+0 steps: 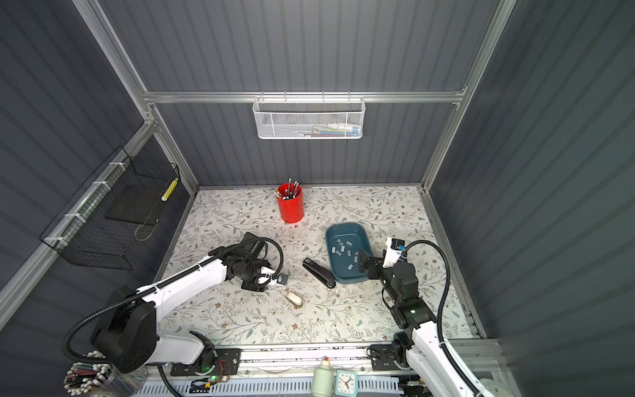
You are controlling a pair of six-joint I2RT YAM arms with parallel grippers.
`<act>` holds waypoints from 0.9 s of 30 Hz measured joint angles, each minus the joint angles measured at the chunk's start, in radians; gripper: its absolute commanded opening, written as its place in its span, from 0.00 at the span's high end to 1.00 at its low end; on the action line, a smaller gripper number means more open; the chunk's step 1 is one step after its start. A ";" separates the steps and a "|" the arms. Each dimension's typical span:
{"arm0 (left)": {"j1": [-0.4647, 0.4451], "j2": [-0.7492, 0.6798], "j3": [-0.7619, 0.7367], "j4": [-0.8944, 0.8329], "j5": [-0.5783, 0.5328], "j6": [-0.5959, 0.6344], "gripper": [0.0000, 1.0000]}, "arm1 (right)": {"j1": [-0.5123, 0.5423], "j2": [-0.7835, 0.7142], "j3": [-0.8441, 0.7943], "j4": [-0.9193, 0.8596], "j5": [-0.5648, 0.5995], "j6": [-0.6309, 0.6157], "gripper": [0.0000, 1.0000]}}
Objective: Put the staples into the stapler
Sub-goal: 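Close the left gripper on the pink stapler and lift it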
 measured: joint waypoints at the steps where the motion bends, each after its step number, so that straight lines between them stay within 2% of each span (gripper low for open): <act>1: 0.000 0.014 0.008 0.004 -0.004 -0.007 0.44 | 0.000 -0.003 -0.001 0.000 0.000 0.000 0.01; 12: 0.000 0.088 0.015 0.023 -0.024 -0.014 0.44 | 0.000 0.008 -0.001 0.000 0.000 0.003 0.01; 17: 0.000 0.119 0.015 0.032 -0.043 -0.014 0.48 | -0.003 0.026 -0.001 0.001 0.000 0.003 0.01; 24: 0.000 0.156 0.016 0.037 -0.052 -0.014 0.68 | -0.003 0.040 -0.001 0.001 0.000 0.003 0.01; 27: 0.000 0.157 0.021 0.032 -0.051 -0.007 0.85 | -0.003 0.040 -0.001 0.001 0.000 0.003 0.01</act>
